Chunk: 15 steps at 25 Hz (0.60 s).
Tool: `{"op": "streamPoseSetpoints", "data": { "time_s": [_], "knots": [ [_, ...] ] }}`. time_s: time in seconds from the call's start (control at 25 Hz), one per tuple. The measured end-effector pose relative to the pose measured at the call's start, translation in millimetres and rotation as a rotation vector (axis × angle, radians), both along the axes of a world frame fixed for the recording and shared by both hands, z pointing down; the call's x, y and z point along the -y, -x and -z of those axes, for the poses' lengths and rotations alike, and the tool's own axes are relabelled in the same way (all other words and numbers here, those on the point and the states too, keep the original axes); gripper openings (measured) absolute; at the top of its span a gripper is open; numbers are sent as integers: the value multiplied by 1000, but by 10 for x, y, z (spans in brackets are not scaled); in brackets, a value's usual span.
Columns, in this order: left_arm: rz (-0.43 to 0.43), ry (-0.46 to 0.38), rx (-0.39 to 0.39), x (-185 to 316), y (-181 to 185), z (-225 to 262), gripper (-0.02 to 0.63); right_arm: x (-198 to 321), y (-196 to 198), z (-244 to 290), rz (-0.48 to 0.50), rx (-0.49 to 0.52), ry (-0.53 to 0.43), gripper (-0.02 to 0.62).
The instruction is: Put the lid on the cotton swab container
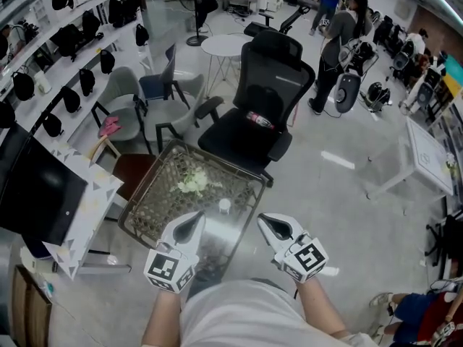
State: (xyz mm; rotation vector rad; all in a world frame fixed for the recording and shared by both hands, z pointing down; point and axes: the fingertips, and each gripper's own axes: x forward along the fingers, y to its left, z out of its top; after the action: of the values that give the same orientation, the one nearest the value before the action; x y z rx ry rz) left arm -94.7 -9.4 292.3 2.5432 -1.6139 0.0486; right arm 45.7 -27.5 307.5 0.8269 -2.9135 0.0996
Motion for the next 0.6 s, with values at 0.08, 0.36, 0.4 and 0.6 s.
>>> {"op": "streamPoseSetpoints", "data": {
  "time_s": [0.08,0.36,0.4,0.6],
  "knots": [
    [-1,-6,6,-22,-14,5,8,-2,-3,5,-3,1,-5,6],
    [0,5,2,-43,-37,-51,9,3,-21,-17,-16,45,27,6],
    [-1,6,3,-47,-45,-60,9,0,-34,-22,-20,43,23,6],
    [1,19,-5,-39,-23,-93,9,14,-66,-32,-38,48,27,6]
  ]
}}
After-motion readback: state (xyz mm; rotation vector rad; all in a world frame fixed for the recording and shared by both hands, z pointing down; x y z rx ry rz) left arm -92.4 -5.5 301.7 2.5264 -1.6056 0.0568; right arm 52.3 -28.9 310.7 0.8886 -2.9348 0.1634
